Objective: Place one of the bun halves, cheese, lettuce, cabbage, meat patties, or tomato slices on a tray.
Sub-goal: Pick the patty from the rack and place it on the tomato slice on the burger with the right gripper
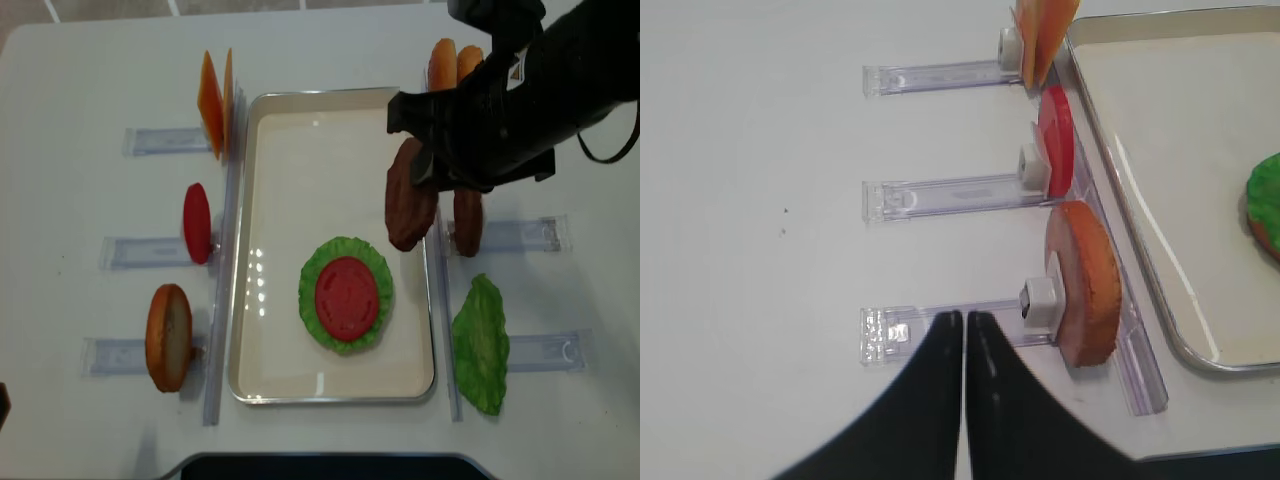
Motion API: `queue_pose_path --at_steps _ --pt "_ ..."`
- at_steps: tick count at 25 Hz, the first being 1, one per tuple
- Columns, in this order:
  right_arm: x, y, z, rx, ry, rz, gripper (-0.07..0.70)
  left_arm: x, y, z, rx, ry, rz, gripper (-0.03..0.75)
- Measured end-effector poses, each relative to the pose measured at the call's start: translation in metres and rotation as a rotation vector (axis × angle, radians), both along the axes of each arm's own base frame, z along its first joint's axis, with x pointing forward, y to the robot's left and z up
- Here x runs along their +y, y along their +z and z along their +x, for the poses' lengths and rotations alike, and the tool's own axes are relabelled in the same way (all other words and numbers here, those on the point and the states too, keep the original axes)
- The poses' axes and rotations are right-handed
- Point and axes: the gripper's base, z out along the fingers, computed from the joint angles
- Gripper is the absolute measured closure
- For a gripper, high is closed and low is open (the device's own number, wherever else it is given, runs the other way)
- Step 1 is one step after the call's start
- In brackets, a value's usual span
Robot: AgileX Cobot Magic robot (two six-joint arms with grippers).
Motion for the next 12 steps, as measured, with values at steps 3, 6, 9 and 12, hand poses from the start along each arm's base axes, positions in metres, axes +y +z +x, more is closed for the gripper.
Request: queue_pose_path --at_steps 3,6,9,12 --pt "0.008 -0.008 -0.008 0.001 0.017 0.076 0.489 0.0 0.0 0.0 0.0 0.0 0.0 0.715" --pt "0.021 -0.015 -0.017 -0.021 0.045 0.126 0.489 0.0 0.0 0.0 0.0 0.0 0.0 0.715" --pt "0.034 -0.017 -0.025 -0.063 0.071 0.159 0.489 0.0 0.0 0.0 0.0 0.0 0.0 0.715" --pt "0.042 -0.015 -0.029 -0.102 0.09 0.177 0.489 0.0 0.0 0.0 0.0 0.0 0.0 0.715"
